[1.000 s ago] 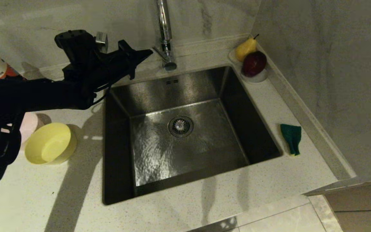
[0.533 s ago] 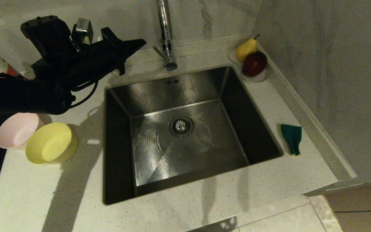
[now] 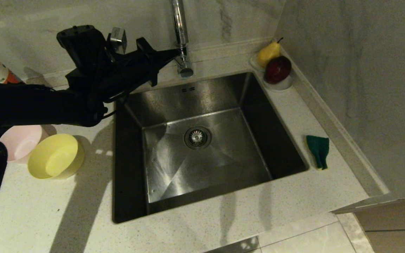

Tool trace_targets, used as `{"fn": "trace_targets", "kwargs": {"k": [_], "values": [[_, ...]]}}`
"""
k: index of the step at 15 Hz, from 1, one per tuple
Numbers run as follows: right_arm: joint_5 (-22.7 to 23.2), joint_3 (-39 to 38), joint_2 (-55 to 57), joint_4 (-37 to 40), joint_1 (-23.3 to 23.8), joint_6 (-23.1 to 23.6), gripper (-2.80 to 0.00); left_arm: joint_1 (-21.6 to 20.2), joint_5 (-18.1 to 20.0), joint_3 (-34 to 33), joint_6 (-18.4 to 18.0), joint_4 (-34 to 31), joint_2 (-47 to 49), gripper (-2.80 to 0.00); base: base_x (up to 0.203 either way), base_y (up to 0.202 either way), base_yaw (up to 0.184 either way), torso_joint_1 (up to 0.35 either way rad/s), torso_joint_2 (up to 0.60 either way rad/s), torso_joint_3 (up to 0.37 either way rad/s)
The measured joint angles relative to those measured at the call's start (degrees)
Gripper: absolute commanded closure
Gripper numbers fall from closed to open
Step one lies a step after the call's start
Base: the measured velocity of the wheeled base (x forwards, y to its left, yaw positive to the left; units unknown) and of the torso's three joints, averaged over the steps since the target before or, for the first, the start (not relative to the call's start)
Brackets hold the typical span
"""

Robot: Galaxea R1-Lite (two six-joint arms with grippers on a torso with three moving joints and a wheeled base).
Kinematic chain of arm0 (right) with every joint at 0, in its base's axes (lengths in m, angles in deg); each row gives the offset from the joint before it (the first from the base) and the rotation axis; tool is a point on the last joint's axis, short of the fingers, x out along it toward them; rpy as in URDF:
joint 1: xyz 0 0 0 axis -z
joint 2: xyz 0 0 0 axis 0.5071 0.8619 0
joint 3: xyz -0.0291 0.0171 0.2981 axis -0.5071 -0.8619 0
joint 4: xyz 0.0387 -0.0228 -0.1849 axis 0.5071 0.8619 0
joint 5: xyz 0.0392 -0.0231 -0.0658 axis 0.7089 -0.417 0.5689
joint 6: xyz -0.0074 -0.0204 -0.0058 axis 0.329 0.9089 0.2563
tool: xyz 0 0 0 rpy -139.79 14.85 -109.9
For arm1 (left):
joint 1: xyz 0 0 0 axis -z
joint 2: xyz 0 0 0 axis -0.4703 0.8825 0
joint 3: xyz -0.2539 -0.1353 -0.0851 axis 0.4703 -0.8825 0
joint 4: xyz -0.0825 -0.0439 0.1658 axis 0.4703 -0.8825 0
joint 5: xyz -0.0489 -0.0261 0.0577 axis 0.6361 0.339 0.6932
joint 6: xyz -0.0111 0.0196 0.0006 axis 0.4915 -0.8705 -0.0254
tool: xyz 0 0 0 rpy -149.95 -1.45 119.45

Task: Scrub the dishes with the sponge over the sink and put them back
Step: Turn off the faucet

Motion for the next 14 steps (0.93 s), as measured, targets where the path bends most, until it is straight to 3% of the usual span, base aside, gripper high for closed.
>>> {"fn": "trace_targets", "kwargs": {"k": [7, 10, 14], "values": [[0.0, 0.0, 0.0, 0.0, 0.0, 0.0, 0.00, 0.2, -7.1, 6.7, -1.3, -6.1, 5.8, 0.00, 0.000, 0.000, 0.000, 0.000, 0.00, 0.000], [0.0, 0.0, 0.0, 0.0, 0.0, 0.0, 0.00, 0.2, -12.3, 12.1, -1.8, -11.1, 7.4, 0.00, 0.000, 0.000, 0.000, 0.000, 0.00, 0.000], [0.0, 0.0, 0.0, 0.0, 0.0, 0.0, 0.00, 0.3, -14.8, 14.9, -2.0, -11.1, 9.0, 0.00, 0.000, 0.000, 0.000, 0.000, 0.00, 0.000]]}}
